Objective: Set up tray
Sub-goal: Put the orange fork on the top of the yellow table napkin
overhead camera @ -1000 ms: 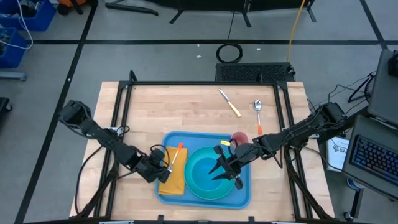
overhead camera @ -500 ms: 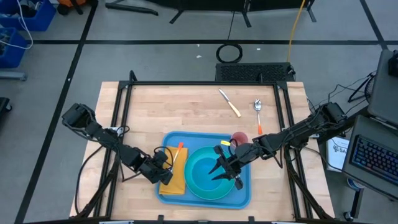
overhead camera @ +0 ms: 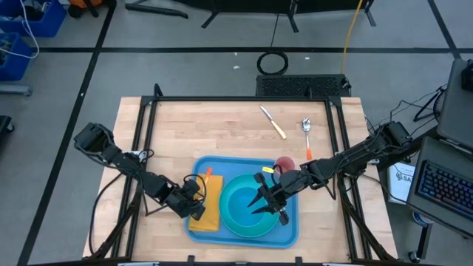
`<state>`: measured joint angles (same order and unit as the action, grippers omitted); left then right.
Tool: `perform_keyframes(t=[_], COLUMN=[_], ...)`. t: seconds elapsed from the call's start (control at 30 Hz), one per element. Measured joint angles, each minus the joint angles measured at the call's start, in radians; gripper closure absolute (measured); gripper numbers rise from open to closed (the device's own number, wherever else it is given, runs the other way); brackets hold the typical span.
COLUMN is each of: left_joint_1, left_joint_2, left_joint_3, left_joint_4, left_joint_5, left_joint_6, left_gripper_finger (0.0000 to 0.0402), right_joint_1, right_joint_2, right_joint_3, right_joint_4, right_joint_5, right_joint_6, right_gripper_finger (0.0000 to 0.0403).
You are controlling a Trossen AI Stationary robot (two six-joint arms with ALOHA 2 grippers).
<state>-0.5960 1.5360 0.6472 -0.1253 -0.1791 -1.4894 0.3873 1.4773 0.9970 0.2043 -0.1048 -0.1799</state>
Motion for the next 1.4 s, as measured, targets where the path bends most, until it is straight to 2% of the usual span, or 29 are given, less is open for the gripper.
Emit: perform_keyframes(t=[0.1,0.3,0.47,0.8,0.93,1.1,1.33,1.4], left_joint_1=[0.000,0.000,0.000,-0.017,-0.041,-0.086,-0.162,-0.184], left_joint_2=[0.000,0.000,0.000,0.000,0.000,-0.001,-0.001,-0.002], left_joint_3=[0.000,0.000,0.000,0.000,0.000,0.008,0.081,0.113], left_joint_4=[0.007,0.036,0.080,0.075,0.076,0.072,0.061,0.037], left_joint_5=[0.000,-0.002,-0.005,0.006,-0.054,-0.180,-0.399,-0.474], left_joint_6=[0.024,0.031,0.060,0.078,0.114,0.201,0.462,0.555], left_gripper_finger=[0.0390,0.0384,0.0394,0.0398,0.0399,0.0400,0.0400,0.0400], right_joint_1=[0.000,0.000,0.000,0.000,0.000,0.000,0.000,0.000], right_joint_2=[0.000,0.000,0.000,0.000,0.000,0.000,0.000,0.000], right_joint_3=[0.000,0.000,0.000,0.000,0.000,0.000,0.000,0.000], right_joint_4=[-0.001,-0.001,-0.001,0.000,0.000,0.009,0.035,0.056], right_joint_5=[0.000,0.000,0.000,0.000,0.000,0.000,-0.007,-0.045], right_joint_6=[0.000,0.000,0.000,0.000,-0.005,-0.008,0.027,0.046], right_gripper_finger=[0.0303,0.0303,0.0303,0.0303,0.0303,0.0303,0.0303,0.0303])
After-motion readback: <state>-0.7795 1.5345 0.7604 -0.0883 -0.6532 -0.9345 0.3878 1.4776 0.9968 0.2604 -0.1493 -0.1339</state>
